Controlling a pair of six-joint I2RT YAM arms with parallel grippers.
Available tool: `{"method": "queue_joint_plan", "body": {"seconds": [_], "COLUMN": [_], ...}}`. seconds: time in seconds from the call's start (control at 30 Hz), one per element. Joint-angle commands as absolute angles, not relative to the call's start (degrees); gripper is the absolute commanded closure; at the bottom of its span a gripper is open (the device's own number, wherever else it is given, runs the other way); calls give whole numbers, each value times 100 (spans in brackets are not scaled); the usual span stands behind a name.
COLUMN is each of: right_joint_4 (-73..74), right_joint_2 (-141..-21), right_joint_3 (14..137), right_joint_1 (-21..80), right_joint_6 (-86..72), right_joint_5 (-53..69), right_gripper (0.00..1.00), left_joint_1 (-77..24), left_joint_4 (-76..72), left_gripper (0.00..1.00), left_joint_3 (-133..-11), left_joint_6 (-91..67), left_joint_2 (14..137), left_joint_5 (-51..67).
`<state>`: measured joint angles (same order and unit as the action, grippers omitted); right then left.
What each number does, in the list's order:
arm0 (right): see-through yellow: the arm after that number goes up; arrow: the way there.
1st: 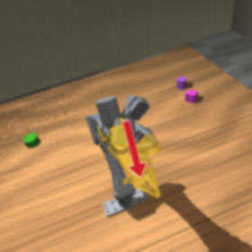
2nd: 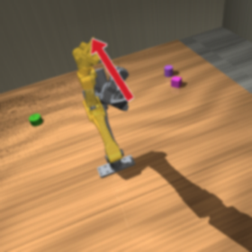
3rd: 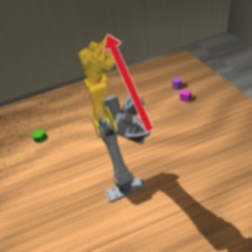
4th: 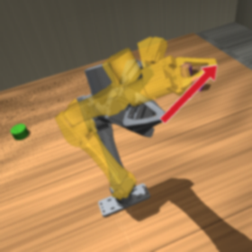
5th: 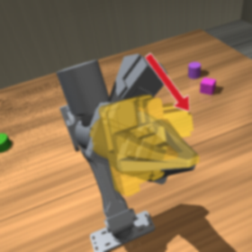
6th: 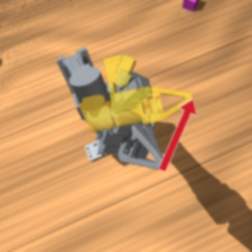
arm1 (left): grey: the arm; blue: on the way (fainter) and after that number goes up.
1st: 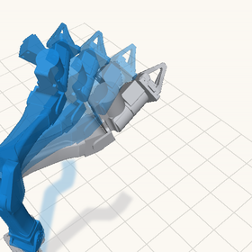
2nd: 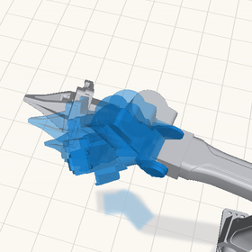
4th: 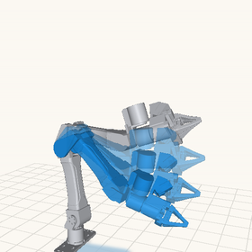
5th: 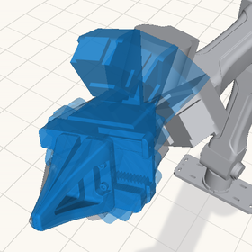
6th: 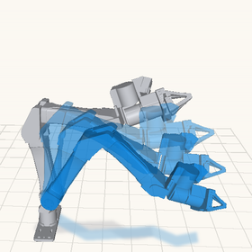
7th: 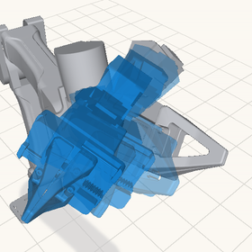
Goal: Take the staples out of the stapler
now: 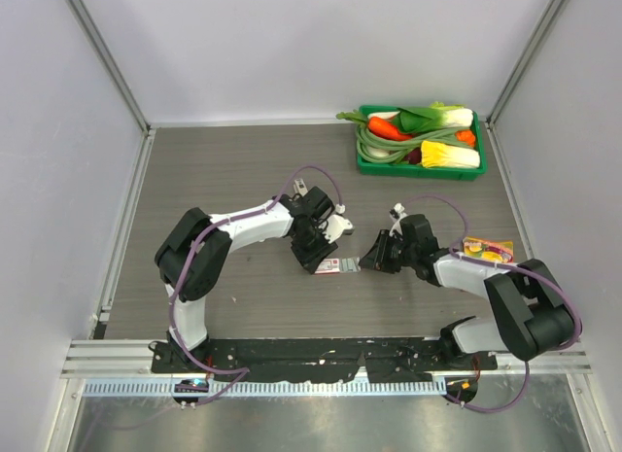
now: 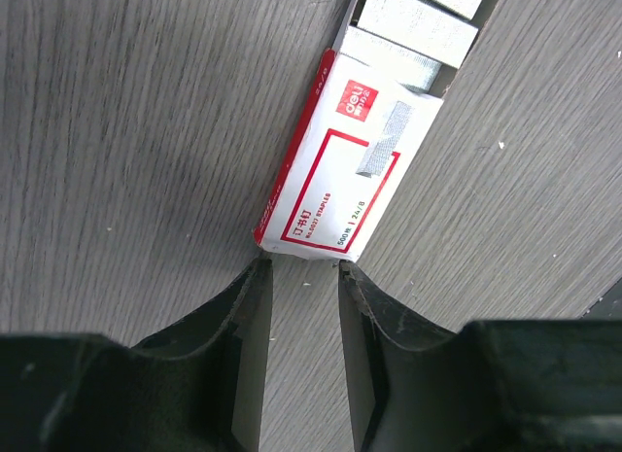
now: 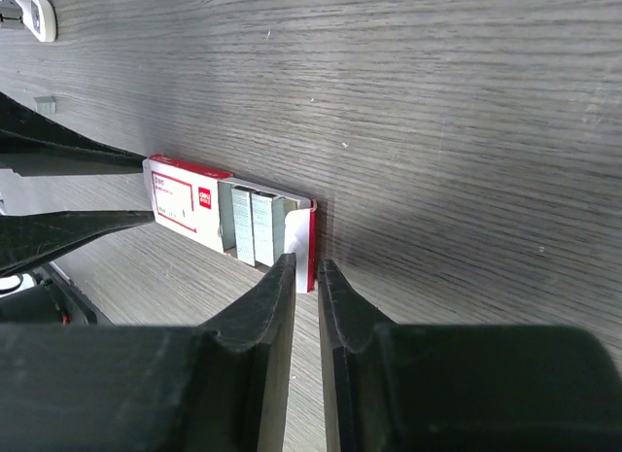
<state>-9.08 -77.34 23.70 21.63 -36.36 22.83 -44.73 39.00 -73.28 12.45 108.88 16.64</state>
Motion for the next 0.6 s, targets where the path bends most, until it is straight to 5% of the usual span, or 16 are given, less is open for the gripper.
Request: {"method": "queue_joint_plan", "body": {"seconds": [0.0, 0.57], "right_joint_4": [-1345, -1731], "right_joint_2": [-7839, -8033], "right_joint_3": [2338, 2276], "right_joint_1": [2145, 2188], "right_joint_6": [-3735, -3937], "right_joint_5": [2408, 2531], "right_gripper": [80, 88], "left_joint_1": [-4500, -4500], "left_joint_4": [3806, 3797], "left_gripper": [63, 63], "left_joint_3": [-7295, -7418], "left_joint_6": [1292, 1274], "left_joint_2": [10731, 10837], "left_joint_5": [1582, 1626]}}
